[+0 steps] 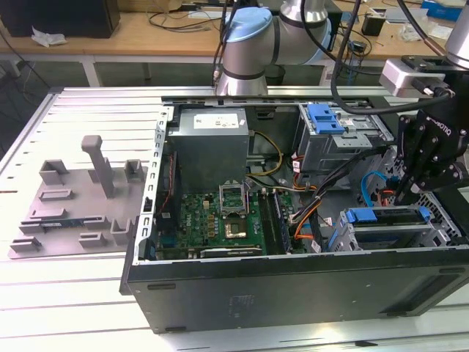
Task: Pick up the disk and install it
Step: 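Insert the first disk wire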
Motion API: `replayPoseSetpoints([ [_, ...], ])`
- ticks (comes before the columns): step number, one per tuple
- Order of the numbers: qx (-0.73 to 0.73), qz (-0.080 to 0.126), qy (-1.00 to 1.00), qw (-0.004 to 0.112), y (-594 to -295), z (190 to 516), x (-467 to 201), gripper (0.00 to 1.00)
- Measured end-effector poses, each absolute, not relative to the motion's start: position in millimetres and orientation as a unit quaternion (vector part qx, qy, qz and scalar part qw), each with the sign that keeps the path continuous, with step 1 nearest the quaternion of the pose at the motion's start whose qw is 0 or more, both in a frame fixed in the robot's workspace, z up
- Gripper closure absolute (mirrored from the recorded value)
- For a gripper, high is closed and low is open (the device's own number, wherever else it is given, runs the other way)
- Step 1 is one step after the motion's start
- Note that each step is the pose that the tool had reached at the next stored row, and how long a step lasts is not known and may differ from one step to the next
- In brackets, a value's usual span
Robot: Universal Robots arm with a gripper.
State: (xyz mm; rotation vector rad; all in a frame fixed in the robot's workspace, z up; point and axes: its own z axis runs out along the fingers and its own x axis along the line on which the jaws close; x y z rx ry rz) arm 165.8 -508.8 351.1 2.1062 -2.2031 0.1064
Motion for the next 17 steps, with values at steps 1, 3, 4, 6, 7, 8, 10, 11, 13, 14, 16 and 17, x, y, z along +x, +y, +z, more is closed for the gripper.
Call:
replayPoseSetpoints([
  [1,0.69,0.035,-0.722,0.046,-508.8,351.0,166.2,0.84],
  [3,0.69,0.035,-0.722,0.046,-509.0,351.0,166.8,0.84],
  [4,0.69,0.035,-0.722,0.046,-509.2,351.0,166.9,0.84],
  [6,0.69,0.035,-0.722,0.046,-509.9,351.0,167.1,0.84],
  [7,0.69,0.035,-0.722,0.046,-510.5,351.0,167.1,0.84],
  [8,0.69,0.034,-0.722,0.046,-511.4,351.0,167.2,0.84],
  [10,0.69,0.035,-0.722,0.046,-511.7,350.9,167.1,0.84],
  [11,0.69,0.035,-0.722,0.046,-511.8,350.9,167.1,0.84],
  [13,0.69,0.035,-0.721,0.046,-512.4,350.7,167.1,0.84],
  [14,0.69,0.035,-0.721,0.046,-512.6,350.7,167.1,0.84],
  [16,0.69,0.035,-0.721,0.046,-513.3,350.5,167.1,0.84],
  [17,0.69,0.035,-0.721,0.046,-513.6,350.5,167.1,0.84],
])
